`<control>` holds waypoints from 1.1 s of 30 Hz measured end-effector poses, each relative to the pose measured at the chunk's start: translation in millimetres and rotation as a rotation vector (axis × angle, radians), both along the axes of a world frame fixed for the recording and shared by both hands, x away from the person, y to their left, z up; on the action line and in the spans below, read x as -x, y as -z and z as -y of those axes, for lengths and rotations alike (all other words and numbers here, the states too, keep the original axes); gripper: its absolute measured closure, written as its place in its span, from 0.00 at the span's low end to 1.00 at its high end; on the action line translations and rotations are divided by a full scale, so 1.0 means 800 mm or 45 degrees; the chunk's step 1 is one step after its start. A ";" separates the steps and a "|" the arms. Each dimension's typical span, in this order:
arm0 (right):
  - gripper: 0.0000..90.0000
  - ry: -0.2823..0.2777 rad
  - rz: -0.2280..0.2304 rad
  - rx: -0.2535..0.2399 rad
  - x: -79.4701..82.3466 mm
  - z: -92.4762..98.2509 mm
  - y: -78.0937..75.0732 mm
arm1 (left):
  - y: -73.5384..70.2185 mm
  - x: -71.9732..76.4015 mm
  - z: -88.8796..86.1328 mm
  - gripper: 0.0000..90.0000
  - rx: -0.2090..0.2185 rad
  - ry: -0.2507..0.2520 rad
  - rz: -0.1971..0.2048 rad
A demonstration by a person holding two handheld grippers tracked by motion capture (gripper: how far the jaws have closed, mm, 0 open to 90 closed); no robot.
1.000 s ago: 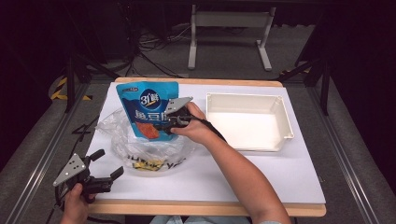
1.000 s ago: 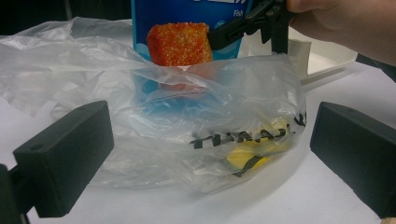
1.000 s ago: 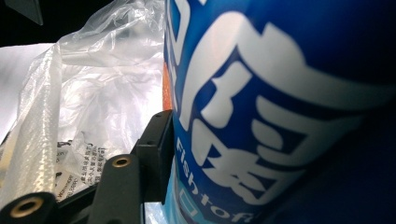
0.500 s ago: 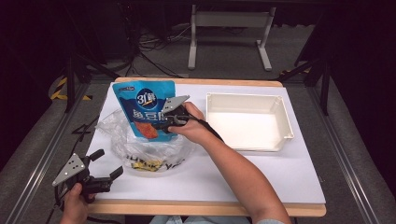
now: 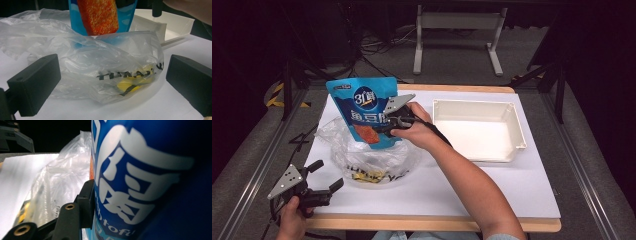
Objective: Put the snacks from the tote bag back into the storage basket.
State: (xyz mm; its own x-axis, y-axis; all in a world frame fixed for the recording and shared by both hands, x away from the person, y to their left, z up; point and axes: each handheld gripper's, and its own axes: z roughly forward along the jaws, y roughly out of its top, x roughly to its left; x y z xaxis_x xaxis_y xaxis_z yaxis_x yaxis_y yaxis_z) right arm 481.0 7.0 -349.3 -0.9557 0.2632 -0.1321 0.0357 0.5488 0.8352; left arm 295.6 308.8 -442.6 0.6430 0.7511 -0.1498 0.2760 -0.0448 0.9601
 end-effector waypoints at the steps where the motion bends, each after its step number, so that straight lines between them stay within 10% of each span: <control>1: 0.60 0.001 0.002 0.001 0.002 0.000 -0.004 | 0.000 0.000 0.000 0.00 -0.003 0.004 -0.006; 33: 0.59 -0.076 0.038 -0.064 0.060 0.039 -0.121 | 0.002 -0.004 0.002 0.00 -0.006 -0.004 -0.006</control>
